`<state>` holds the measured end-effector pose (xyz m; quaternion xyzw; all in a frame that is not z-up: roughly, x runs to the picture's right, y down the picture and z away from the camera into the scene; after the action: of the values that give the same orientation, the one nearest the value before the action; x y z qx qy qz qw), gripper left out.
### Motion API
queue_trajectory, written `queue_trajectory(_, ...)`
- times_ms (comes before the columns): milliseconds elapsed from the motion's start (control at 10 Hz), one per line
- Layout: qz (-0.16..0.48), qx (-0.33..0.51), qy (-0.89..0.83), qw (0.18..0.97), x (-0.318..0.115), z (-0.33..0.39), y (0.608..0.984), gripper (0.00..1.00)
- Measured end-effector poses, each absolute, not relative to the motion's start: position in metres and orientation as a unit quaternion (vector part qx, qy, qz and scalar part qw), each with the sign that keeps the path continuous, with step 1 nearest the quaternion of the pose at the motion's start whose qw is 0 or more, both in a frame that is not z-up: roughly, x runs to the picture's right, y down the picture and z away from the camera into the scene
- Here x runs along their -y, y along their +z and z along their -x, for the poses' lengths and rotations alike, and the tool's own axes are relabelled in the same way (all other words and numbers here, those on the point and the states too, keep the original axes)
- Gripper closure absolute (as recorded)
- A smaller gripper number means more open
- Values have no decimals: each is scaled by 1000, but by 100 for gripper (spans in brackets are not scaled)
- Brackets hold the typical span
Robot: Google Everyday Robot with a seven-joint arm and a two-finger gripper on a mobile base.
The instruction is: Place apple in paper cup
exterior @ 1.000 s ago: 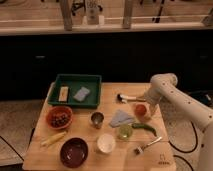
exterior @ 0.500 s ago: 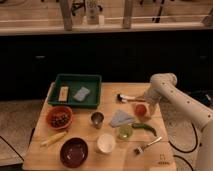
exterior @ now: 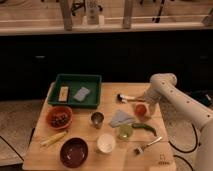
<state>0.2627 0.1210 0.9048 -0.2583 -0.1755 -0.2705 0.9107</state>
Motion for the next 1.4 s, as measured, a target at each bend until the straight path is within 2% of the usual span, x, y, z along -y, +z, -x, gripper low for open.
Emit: queue_trajectory(1400,262,190,-292,900,-125,-261,905,20)
